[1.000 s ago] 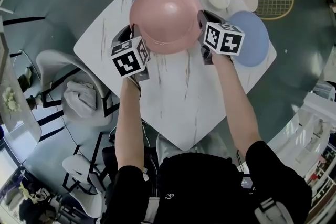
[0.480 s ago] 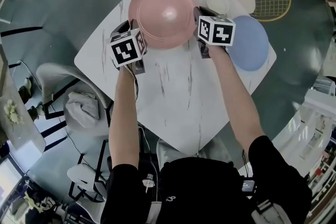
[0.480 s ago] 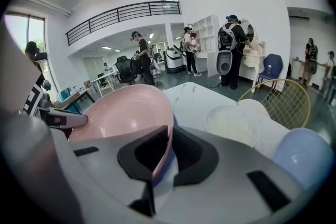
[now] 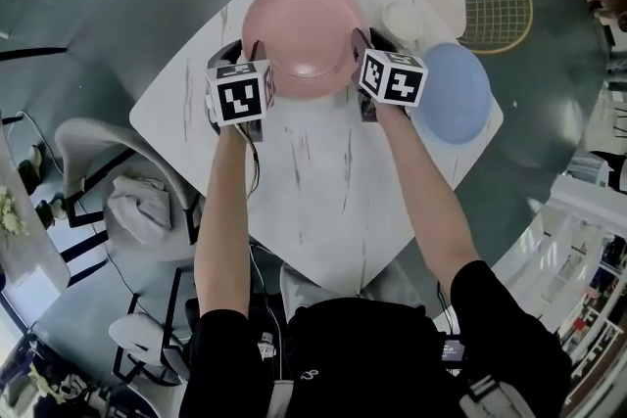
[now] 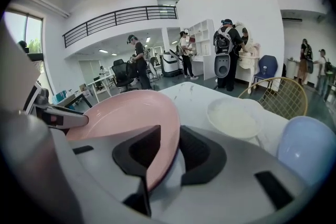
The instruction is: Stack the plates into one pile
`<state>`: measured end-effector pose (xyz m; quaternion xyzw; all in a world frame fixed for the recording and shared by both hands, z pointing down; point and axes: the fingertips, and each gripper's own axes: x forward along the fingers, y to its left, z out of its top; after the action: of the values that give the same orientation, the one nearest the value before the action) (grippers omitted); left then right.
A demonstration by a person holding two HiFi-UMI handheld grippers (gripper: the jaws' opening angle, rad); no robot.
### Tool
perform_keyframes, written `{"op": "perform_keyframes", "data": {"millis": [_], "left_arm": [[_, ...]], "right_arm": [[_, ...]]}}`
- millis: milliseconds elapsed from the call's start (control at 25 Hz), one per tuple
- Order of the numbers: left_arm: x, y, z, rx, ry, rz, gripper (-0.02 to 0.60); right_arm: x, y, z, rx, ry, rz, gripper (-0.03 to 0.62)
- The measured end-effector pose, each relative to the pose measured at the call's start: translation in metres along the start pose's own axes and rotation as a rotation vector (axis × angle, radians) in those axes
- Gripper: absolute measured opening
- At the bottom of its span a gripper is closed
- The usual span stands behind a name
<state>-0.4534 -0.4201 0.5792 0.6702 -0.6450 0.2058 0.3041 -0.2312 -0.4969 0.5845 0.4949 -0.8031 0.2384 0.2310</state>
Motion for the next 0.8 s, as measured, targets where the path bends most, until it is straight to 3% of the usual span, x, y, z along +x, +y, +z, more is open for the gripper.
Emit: {"op": "perform_keyframes", "data": {"millis": [80, 280, 640, 800], "left_arm": [[-0.003, 0.000, 0.001, 0.000, -0.016, 0.002, 0.177], [-0.011, 0.006, 0.006, -0.022, -0.063, 0.002, 0.209], [-0.004, 0.005, -0.013, -0.089, -0.005, -0.020, 0.216], [-0.003, 0.003, -0.019, -0.059, 0.024, -0.020, 0.215]], "right_arm": [[-0.003, 0.001, 0.000, -0.002, -0.014, 0.003, 0.132], [-0.013, -0.004, 0.005, -0.017, -0.052, 0.008, 0.155], [-0.009, -0.006, -0.007, 0.042, -0.019, 0.045, 0.179], [-0.005, -0.003, -0.014, 0.042, 0.007, 0.049, 0.179]]}}
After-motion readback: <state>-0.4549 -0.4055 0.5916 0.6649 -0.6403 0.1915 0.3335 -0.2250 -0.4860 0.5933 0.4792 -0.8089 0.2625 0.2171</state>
